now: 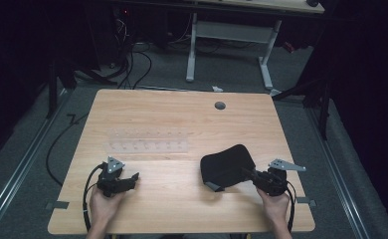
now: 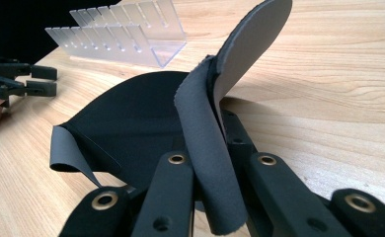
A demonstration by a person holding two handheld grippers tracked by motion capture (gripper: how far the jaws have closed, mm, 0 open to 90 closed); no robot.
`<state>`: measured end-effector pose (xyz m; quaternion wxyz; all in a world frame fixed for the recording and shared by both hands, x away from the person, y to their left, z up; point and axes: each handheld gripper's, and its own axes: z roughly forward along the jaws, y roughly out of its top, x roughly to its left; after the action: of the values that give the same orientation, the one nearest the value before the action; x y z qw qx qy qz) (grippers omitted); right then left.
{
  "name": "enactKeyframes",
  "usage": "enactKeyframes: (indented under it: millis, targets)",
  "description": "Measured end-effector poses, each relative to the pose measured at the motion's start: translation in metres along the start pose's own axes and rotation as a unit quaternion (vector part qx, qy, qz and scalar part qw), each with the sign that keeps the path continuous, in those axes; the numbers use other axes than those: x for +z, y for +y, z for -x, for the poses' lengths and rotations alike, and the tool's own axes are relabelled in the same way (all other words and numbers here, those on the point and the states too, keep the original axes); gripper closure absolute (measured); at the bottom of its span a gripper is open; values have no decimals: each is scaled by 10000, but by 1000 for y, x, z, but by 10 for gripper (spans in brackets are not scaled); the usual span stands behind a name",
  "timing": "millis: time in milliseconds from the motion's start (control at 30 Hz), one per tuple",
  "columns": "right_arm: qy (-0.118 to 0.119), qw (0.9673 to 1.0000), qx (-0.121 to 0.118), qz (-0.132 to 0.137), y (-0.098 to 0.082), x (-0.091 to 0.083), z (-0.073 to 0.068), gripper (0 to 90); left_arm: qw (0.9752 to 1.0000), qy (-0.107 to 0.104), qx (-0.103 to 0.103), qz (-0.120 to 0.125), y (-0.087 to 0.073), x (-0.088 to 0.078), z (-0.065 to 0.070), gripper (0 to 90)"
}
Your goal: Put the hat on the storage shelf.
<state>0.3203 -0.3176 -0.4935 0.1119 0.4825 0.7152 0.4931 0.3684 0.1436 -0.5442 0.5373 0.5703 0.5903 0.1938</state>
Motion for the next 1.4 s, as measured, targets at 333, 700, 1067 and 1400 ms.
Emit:
enactKeyframes:
  millis: [333,700,1067,1400]
  targets:
    - [39,10000,1,47,6,-6,-10,854,9986,-532,-36,21,5,-12,20,290]
    - [187,9998,-14,73,16,-7,-25,854,9913,-1311,103,-17,13,-29,57,293]
    - [376,9993,-35,11,26,-1,-40,854,9806,-1903,453,-157,11,-34,94,262]
    - [582,9983,-17,-25,34,5,-49,854,9730,-2206,644,-231,11,-36,114,255]
